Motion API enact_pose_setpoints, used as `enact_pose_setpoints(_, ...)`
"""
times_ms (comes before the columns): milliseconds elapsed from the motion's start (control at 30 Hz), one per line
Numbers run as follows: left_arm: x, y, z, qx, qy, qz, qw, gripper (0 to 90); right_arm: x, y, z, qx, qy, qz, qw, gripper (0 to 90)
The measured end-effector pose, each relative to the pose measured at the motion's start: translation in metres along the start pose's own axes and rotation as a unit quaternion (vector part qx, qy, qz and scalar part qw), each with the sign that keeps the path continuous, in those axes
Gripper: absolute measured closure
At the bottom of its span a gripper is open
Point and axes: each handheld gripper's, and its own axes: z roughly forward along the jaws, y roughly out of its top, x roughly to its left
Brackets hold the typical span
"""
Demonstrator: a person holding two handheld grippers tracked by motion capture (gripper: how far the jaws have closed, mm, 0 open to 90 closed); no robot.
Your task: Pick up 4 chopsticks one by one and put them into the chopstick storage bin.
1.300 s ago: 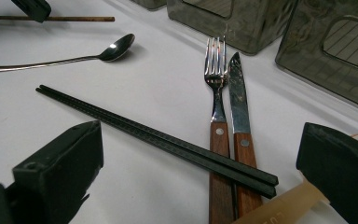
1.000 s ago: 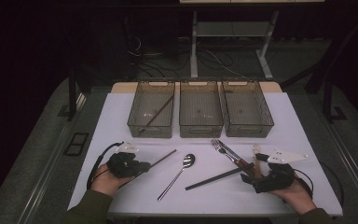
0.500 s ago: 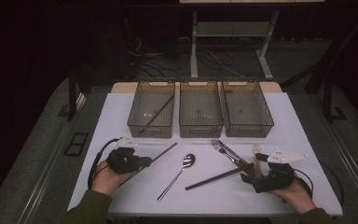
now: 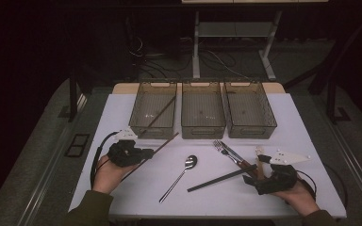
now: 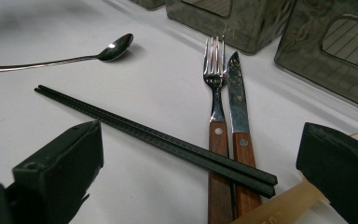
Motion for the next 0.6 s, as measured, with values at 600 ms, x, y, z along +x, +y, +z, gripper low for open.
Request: enact_pose_setpoints(600, 0.009, 0.019, 0.003, -0.016, 0.015, -0.002, 0.9998, 85.4, 0.0, 0.0, 0.0, 0.001, 0.001, 0.0, 1.0, 0.8)
